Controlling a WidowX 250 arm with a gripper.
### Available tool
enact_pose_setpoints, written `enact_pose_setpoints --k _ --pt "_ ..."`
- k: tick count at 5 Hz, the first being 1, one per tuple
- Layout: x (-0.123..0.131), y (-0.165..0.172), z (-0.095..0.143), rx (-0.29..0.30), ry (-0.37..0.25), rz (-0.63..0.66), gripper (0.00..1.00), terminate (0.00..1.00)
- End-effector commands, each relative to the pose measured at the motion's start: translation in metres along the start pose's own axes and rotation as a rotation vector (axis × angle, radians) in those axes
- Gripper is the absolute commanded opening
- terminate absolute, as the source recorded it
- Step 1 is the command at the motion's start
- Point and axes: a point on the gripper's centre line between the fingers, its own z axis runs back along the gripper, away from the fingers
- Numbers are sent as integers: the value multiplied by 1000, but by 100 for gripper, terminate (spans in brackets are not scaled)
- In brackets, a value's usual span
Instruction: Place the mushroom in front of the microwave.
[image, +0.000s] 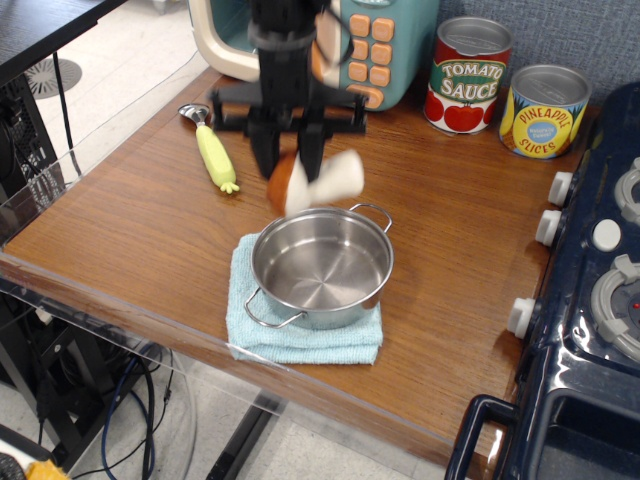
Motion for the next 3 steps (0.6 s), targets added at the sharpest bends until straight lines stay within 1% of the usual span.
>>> enact_pose_setpoints --k 1,2,3 --pt "69 3 15 1 -70 107 0 0" --pt "100 3 3 10 -61 124 0 0" --pt "119 8 -10 41 -61 122 0 0"
